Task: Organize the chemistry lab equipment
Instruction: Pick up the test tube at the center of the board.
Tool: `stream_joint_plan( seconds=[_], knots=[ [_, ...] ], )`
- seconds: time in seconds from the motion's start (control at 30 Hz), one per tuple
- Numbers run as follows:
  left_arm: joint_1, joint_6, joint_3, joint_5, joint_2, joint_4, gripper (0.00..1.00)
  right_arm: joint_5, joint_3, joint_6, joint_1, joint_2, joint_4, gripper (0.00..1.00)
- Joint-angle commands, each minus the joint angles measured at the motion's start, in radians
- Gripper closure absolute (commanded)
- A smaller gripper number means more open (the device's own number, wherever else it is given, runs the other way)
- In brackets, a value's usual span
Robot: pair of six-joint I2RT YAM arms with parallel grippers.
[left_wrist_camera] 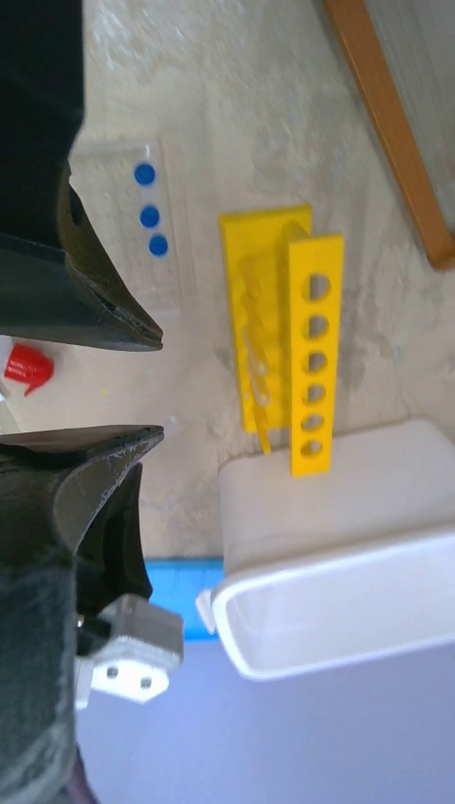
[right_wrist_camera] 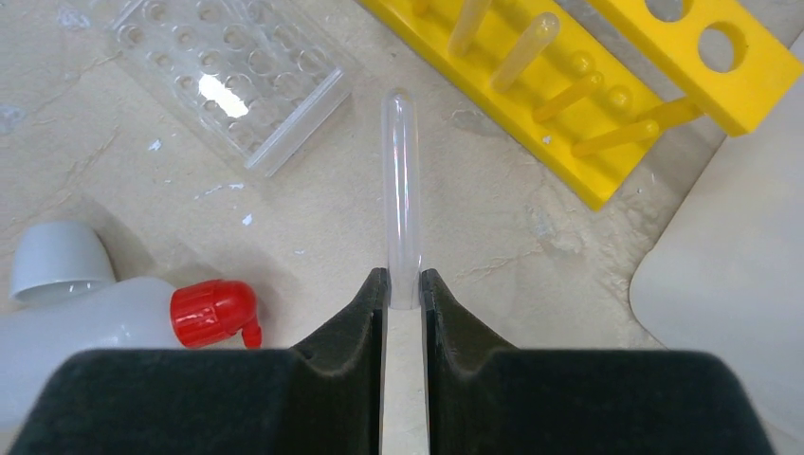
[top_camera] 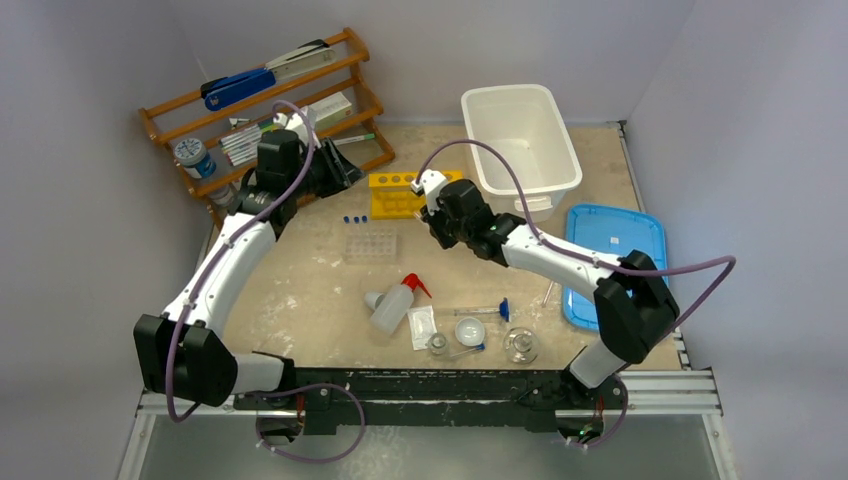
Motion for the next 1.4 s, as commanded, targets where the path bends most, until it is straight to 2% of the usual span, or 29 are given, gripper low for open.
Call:
stream_joint_plan(
  seconds=[0.0, 0.2, 0.37, 0.9, 1.17, 1.37],
  knots=[
    [0.006, -0.084, 0.042, 0.180, 0.008, 0.145, 0.66, 0.012, 0.082, 0.004, 0.009, -0.063, -0.057, 0.90],
    [0.006, -0.201, -0.024, 0.327, 0.011, 0.336, 0.66, -0.013, 0.148, 0.043, 0.011, -0.123, -0.058, 0.95],
    [-0.003, -0.216, -0.021, 0.392, 0.023, 0.381, 0.66, -0.028, 0.204, 0.059, 0.016, -0.127, -0.061, 0.96],
    [-0.019, -0.289, -0.027, 0.431, 0.033, 0.479, 0.63, -0.036, 0.350, 0.049, 0.030, -0.105, -0.095, 0.95],
    [-0.028, -0.328, -0.031, 0.443, 0.044, 0.537, 0.51, -0.037, 0.383, 0.047, 0.044, -0.096, -0.107, 0.95],
    [-0.049, -0.342, -0.029, 0.429, 0.058, 0.565, 0.54, -0.029, 0.384, 0.046, 0.057, -0.094, -0.112, 0.94]
  ],
)
